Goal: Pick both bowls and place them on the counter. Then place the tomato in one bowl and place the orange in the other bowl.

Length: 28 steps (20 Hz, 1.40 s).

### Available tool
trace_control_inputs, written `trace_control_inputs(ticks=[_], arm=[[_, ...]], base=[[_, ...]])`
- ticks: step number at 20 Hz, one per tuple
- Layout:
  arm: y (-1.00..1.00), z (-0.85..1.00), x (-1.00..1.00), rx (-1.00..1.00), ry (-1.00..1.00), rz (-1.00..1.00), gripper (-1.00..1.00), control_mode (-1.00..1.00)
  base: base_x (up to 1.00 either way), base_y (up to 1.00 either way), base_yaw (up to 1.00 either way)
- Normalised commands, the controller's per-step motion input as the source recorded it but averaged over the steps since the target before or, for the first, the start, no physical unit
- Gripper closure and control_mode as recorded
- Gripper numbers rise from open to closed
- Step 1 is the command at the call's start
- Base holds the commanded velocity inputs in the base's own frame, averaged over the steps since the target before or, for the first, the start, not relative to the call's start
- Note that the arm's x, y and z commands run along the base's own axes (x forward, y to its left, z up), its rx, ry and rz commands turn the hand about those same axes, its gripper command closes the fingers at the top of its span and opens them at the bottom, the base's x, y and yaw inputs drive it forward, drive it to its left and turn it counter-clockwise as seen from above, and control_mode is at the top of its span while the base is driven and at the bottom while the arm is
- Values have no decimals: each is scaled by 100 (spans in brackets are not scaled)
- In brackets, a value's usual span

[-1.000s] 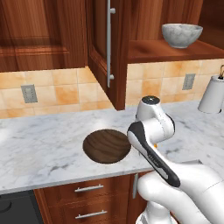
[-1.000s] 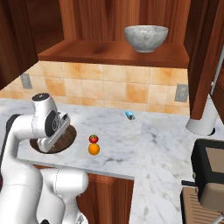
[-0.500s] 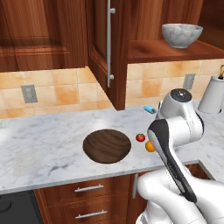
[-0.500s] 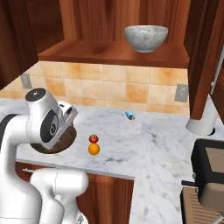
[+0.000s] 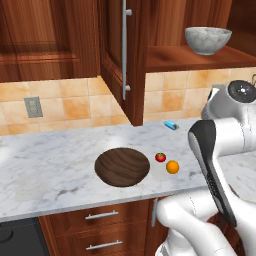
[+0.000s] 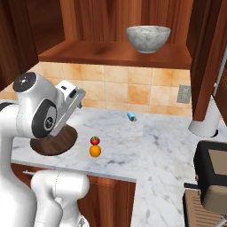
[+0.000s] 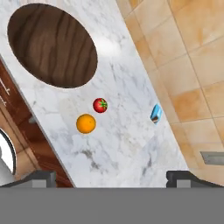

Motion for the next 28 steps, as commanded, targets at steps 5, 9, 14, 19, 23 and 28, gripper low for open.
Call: trace_control_inputs(ticks=[5,9,14,19,23,28], arm=[[-33,100,0,-5,-23,-7,-100,-100],[-35,100,6,-3,-18,-6,-100,-100],[-24,82,36,-2,-8,-6,-100,-100],[-25,58,51,0,-9,-1,-100,-100],[-9,33,59,0,0,-8,-100,-100],[-15,3,63,0,1,-9,-100,-100]], base=[[0,0,0],[0,0,0],[0,0,0],[0,0,0],[0,0,0],[0,0,0]])
